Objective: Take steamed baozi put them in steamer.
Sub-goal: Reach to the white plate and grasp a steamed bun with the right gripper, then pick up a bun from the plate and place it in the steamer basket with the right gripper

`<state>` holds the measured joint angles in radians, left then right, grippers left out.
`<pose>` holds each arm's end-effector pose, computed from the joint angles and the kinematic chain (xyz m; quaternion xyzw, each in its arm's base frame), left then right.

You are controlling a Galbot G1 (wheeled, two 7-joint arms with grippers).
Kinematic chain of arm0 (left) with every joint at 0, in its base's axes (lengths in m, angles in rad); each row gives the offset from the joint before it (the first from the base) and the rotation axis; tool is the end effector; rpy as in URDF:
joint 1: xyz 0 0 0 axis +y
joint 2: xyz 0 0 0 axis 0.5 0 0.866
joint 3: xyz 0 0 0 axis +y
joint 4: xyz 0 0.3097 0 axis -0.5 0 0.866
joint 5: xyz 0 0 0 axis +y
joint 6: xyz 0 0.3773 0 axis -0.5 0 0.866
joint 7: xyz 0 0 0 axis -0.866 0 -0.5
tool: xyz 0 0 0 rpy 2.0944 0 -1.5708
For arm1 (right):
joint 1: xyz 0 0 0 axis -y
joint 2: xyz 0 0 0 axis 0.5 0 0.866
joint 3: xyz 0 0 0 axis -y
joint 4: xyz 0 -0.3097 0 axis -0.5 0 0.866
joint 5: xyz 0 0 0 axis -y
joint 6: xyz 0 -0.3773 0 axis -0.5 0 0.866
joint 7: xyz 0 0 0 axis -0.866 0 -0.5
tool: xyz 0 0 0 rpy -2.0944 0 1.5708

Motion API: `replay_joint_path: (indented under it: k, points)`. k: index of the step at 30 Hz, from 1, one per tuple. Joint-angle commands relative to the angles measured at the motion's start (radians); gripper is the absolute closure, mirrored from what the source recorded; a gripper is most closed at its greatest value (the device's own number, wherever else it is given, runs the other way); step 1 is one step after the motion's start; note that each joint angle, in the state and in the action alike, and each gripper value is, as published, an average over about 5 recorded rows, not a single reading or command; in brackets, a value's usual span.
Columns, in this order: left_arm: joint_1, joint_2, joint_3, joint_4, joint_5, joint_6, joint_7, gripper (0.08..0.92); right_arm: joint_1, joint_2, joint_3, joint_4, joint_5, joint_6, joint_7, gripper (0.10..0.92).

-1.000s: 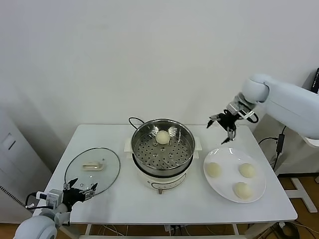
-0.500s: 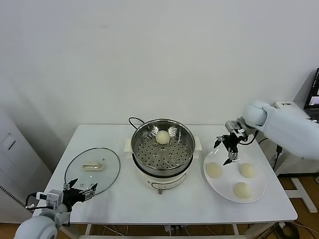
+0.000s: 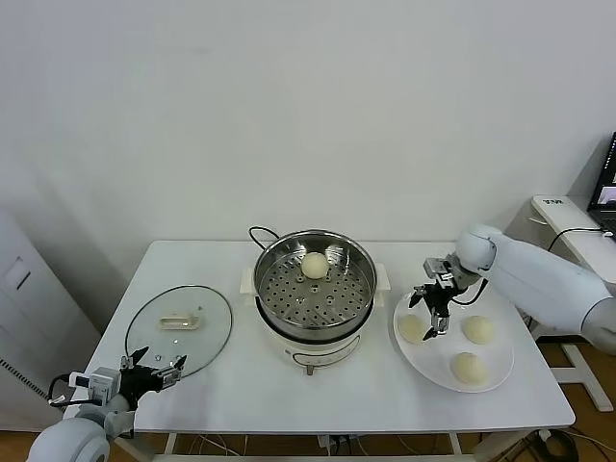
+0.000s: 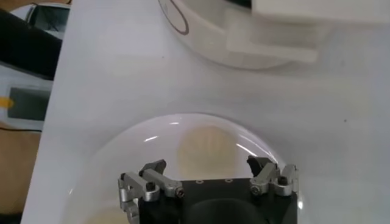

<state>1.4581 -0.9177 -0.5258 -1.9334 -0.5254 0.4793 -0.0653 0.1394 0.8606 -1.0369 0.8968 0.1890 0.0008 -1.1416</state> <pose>0.2678 0.1075 -0.2685 -0.0660 -0.9534 -0.0756 0.2845 0.5626 -0.1319 -0.2242 0.5736 -0.5436 0.4643 0.3998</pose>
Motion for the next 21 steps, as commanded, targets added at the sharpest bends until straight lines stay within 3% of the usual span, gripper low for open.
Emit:
replay_joint_path:
  k: [1,5,13,21]
  points:
    - [0.001,-0.001,0.001,0.0,0.002,-0.001,0.002,0.177,-0.07,0.035,0.076,-0.075,-0.033,-0.011,0.01,0.226]
    - [0.002,-0.001,-0.001,-0.002,0.002,-0.001,0.003,0.177,-0.08,0.038,0.093,-0.078,-0.036,-0.011,0.01,0.294]
    - [0.001,-0.002,-0.001,-0.005,0.002,0.001,0.002,0.177,-0.072,0.028,0.096,-0.053,-0.031,-0.006,0.01,0.507]
    - [0.0,-0.004,-0.002,-0.015,0.002,0.006,-0.002,0.177,0.116,-0.048,-0.08,0.074,0.076,-0.032,-0.014,0.561]
